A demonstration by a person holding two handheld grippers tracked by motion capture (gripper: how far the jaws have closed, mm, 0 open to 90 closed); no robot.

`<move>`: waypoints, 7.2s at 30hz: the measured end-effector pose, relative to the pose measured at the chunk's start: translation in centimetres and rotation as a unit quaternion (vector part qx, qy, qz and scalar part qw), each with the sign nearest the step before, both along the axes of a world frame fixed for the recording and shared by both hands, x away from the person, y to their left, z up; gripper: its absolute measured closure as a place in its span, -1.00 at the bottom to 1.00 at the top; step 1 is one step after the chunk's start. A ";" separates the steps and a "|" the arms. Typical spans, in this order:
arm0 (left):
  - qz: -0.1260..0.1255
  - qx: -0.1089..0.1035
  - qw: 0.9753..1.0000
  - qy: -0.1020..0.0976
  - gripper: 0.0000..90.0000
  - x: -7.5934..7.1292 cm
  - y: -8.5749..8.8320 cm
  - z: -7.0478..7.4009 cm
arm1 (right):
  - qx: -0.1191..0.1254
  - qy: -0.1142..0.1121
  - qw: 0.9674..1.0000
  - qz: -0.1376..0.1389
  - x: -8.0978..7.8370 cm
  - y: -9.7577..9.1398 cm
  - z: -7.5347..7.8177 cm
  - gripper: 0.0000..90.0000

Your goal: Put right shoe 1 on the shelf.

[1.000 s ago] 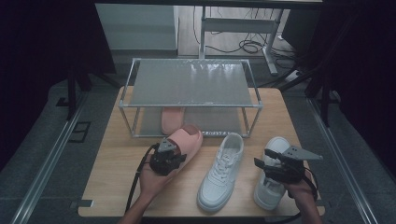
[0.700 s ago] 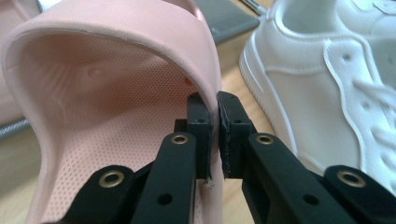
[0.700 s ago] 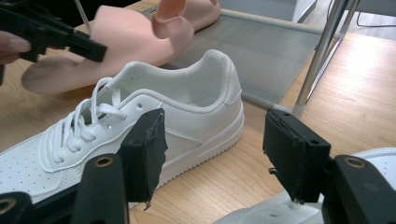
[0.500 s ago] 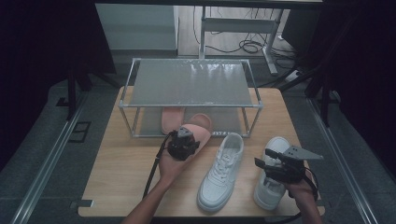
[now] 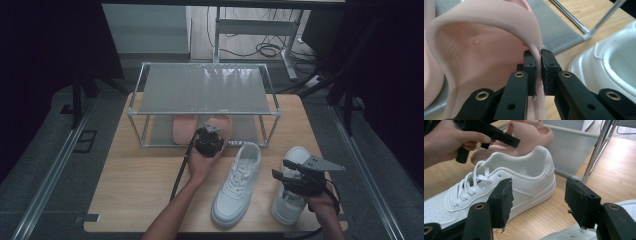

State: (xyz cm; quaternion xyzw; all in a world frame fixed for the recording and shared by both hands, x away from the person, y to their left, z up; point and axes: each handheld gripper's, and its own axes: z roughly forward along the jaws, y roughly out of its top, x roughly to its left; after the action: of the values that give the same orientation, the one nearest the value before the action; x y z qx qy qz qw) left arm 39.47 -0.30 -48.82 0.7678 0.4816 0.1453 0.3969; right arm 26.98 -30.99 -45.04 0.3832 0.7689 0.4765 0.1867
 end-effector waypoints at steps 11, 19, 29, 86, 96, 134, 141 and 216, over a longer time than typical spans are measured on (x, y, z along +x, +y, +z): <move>0.037 0.009 0.999 -0.002 0.85 1.8 -0.5 -1.4 | 0.003 -0.001 1.000 -0.002 0.0 -0.2 0.1 -0.12; 0.058 0.022 0.998 0.007 0.74 3.0 -1.0 -1.5 | 0.003 -0.001 1.000 -0.002 0.0 -0.2 0.0 -0.12; 0.045 0.012 0.999 0.021 0.36 1.7 1.0 -1.1 | 0.005 -0.003 1.000 -0.003 -0.1 -0.3 0.2 -0.12; -0.179 0.041 0.983 0.013 1.00 -6.5 7.8 -1.2 | -0.005 0.003 1.000 0.001 0.0 0.4 -0.2 -0.12; -0.199 0.062 0.978 0.022 1.00 -6.1 7.1 -1.5 | -0.002 0.001 1.000 0.000 0.0 0.2 -0.2 -0.12; -0.186 0.045 0.981 0.034 1.00 -4.2 9.1 -1.6 | -0.003 0.003 1.000 0.000 0.0 0.3 -0.2 -0.12; -0.193 0.033 0.980 0.039 1.00 -3.7 8.5 -1.8 | -0.005 0.004 1.000 0.001 0.0 0.4 -0.2 -0.12; -0.101 0.040 0.994 0.024 0.99 2.6 6.5 -3.2 | 0.002 -0.002 1.000 -0.009 0.0 -0.3 0.0 -0.12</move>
State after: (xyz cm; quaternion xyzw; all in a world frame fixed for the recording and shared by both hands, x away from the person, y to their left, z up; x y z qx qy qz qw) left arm 42.07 6.17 -51.98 0.8309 0.4045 0.1053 0.3673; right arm 27.00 -31.27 -45.08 0.3898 0.7643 0.4766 0.1918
